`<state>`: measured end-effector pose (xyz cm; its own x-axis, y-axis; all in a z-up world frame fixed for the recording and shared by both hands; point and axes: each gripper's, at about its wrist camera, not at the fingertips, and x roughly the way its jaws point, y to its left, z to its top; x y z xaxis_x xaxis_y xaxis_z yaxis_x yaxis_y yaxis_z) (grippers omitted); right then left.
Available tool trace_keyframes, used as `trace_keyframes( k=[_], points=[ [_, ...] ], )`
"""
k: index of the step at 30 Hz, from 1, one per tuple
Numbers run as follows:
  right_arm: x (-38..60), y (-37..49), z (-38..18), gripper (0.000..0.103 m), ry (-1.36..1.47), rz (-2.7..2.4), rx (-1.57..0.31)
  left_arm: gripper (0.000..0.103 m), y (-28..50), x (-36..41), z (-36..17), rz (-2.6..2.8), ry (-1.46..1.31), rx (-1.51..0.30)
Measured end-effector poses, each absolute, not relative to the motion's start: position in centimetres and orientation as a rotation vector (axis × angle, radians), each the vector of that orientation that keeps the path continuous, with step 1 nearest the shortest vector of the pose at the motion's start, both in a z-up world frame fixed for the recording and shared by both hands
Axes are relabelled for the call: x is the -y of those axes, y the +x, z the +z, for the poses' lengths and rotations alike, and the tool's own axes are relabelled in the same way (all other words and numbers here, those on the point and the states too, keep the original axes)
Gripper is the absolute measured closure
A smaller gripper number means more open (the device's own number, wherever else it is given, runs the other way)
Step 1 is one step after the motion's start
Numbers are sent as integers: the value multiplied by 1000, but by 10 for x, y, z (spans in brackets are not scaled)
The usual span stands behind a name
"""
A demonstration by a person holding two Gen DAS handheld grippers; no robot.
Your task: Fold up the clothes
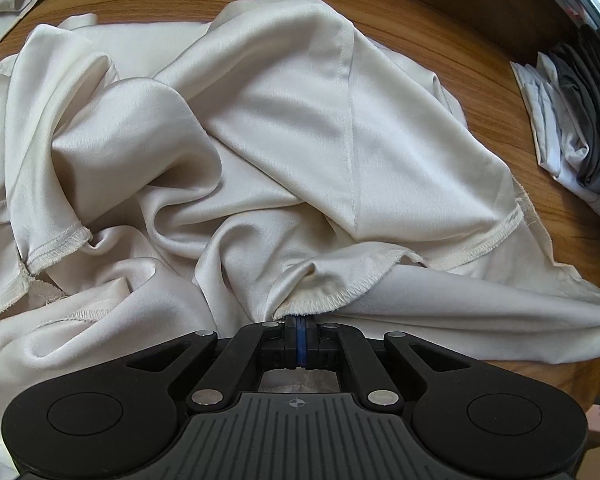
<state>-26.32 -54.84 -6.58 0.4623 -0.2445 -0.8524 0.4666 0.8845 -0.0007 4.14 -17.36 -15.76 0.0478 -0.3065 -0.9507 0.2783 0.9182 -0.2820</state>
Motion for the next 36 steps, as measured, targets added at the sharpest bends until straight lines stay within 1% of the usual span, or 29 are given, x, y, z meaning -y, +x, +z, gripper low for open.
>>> trace_keyframes(
  k=[2, 6, 9, 10, 12, 18, 21, 25, 36],
  points=[
    [543, -263, -62, 103, 279, -430, -978, 89, 37, 173, -153, -467, -34, -1458],
    [518, -248, -52, 102, 281, -349, -947, 82, 29, 175, -132, -529, -56, -1435],
    [496, -230, -45, 102, 267, -285, -923, 73, 23, 183, -112, -586, -71, -1410],
    [488, -224, -43, 102, 262, -262, -916, 68, 20, 188, -105, -607, -74, -1398],
    [474, -211, -39, 102, 248, -214, -905, 65, 17, 200, -90, -657, -78, -1379],
    [427, -181, -37, 102, 175, -71, -907, 49, 7, 234, -63, -794, -37, -1348],
    [407, -174, -36, 102, 150, -1, -922, 47, 2, 251, -53, -856, -5, -1336],
    [381, -171, -35, 102, 117, 82, -938, 45, -4, 270, -57, -906, 53, -1350],
    [345, -190, -32, 102, 96, 182, -955, 46, -14, 278, -98, -861, 127, -1488]
  ],
)
